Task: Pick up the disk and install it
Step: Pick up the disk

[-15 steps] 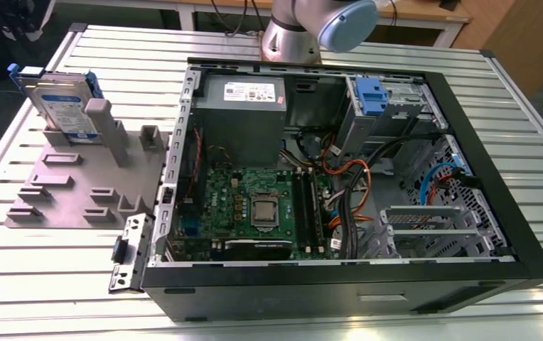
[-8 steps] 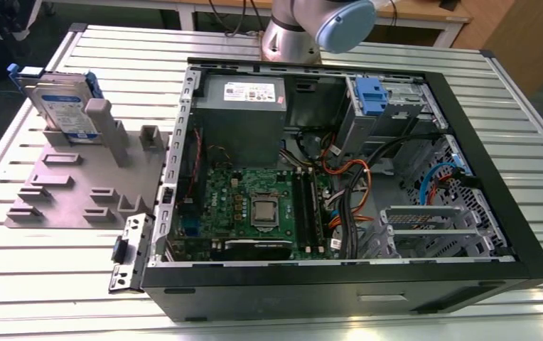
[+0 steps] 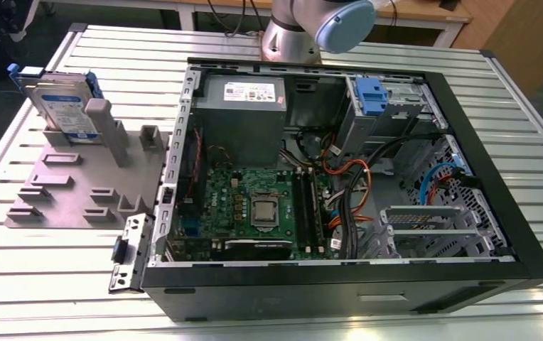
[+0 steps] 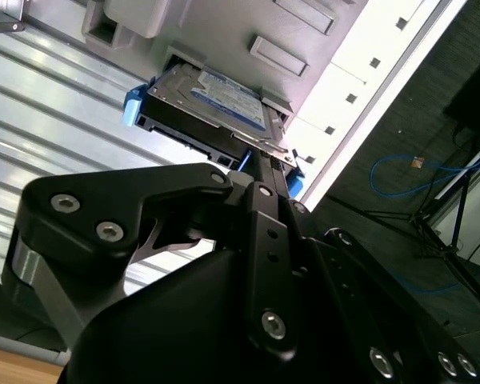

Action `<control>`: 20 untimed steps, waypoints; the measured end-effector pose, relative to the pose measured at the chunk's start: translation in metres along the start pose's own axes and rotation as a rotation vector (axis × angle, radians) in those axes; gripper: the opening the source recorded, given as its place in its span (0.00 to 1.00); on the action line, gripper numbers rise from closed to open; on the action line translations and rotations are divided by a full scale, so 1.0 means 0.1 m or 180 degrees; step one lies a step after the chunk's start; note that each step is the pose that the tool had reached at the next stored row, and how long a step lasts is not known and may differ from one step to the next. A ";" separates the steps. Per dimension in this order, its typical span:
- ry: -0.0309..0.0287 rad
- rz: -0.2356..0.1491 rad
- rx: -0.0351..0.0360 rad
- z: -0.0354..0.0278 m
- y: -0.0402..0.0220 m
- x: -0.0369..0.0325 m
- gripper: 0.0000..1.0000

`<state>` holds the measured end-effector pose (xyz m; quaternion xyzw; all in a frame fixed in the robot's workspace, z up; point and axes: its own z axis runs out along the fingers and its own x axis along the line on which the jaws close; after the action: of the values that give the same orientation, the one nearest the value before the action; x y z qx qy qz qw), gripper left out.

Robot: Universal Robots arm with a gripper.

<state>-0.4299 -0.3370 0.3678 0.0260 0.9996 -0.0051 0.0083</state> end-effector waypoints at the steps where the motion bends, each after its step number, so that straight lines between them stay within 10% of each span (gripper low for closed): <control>1: 0.0000 0.0000 0.0000 0.000 0.000 0.000 0.11; 12: 0.0000 -0.0014 0.0000 0.000 0.000 0.000 0.11; 20: -0.0003 -0.0309 -0.0005 0.000 0.000 0.000 0.11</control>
<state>-0.4299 -0.3370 0.3678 -0.0226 0.9997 -0.0047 0.0085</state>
